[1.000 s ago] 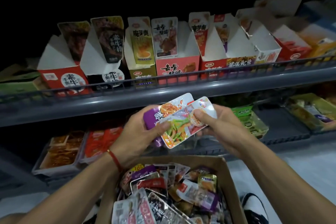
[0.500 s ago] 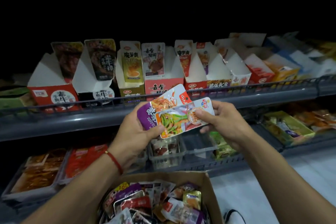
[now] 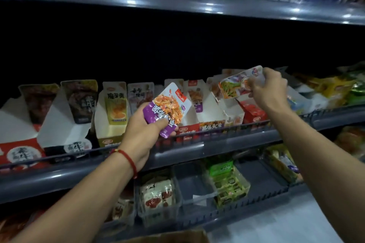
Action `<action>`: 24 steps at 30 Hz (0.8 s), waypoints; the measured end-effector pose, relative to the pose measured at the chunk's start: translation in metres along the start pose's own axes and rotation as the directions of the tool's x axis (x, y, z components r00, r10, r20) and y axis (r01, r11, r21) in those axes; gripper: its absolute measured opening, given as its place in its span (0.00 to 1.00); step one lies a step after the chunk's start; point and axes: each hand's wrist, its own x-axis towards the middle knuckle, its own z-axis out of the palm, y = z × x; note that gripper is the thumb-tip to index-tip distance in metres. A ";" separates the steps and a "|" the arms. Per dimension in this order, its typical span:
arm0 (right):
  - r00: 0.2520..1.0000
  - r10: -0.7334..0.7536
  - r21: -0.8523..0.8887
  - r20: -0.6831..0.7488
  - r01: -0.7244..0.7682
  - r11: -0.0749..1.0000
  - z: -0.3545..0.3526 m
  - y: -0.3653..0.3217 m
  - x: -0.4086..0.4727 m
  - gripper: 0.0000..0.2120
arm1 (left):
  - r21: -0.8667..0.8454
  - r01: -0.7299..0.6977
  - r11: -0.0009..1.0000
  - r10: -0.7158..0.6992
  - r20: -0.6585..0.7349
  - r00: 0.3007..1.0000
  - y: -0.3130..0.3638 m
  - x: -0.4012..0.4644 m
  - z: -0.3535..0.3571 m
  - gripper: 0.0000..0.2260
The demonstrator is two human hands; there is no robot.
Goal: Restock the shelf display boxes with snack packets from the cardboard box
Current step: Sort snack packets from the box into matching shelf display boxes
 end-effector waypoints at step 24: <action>0.831 -0.325 -0.567 0.452 0.549 0.614 0.110 0.018 0.117 0.18 | 0.010 -0.006 1.000 0.007 -0.077 0.997 -0.007 0.052 0.030 0.17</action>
